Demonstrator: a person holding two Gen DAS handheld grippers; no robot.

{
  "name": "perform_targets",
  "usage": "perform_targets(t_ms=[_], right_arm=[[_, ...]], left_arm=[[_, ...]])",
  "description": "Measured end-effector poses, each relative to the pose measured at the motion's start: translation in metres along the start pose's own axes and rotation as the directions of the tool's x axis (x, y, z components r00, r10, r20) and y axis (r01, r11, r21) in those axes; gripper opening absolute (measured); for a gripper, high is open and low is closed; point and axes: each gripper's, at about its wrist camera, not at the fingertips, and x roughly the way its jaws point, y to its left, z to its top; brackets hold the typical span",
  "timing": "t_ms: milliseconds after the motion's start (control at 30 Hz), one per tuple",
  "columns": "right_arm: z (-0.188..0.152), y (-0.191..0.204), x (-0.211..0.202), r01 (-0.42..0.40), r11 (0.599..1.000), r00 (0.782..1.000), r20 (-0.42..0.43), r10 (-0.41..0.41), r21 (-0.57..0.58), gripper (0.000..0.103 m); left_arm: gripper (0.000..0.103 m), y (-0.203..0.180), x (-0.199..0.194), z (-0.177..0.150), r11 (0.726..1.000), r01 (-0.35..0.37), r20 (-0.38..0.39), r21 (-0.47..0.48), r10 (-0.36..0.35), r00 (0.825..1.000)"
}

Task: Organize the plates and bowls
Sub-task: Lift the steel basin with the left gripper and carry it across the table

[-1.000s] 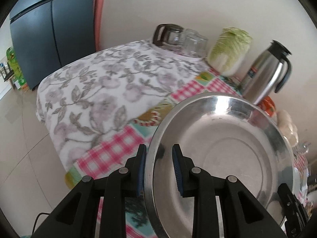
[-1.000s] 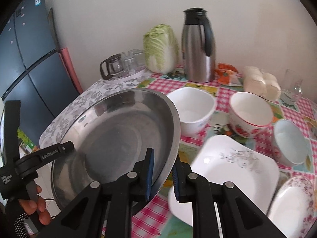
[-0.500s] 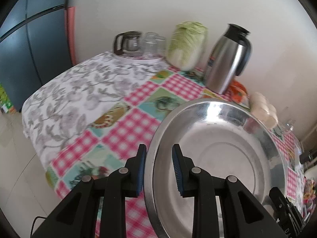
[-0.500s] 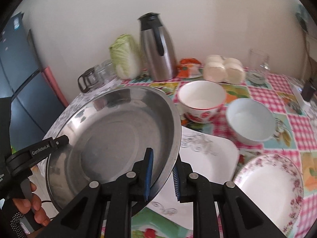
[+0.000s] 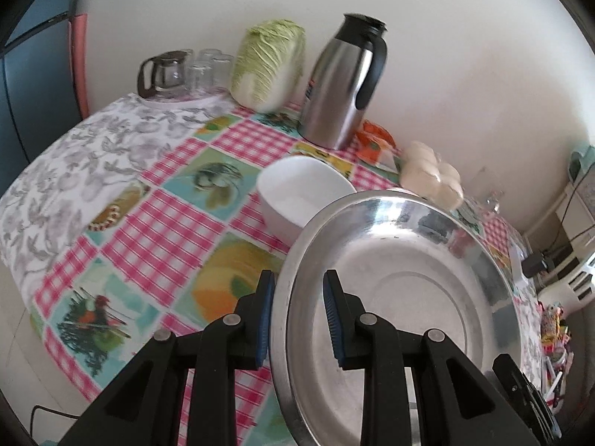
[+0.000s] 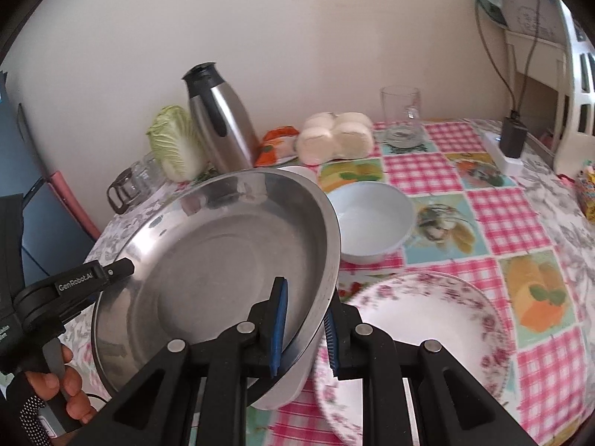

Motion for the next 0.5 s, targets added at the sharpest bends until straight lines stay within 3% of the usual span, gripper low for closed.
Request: perform_targets(t_ms=[133,500], right_arm=[[-0.003,-0.01,0.002,0.022,1.0,1.0,-0.013,-0.022,0.005,0.02],[-0.017,-0.008,0.029,0.035,0.999,0.995,-0.09,-0.036,-0.016,0.02]], left_arm=[[0.028,-0.003,0.006,-0.004,1.0,0.022,-0.032,-0.008,-0.022,0.999],[0.028,0.008,0.024,-0.012,0.999,-0.036,-0.104,-0.001,0.035,0.994]])
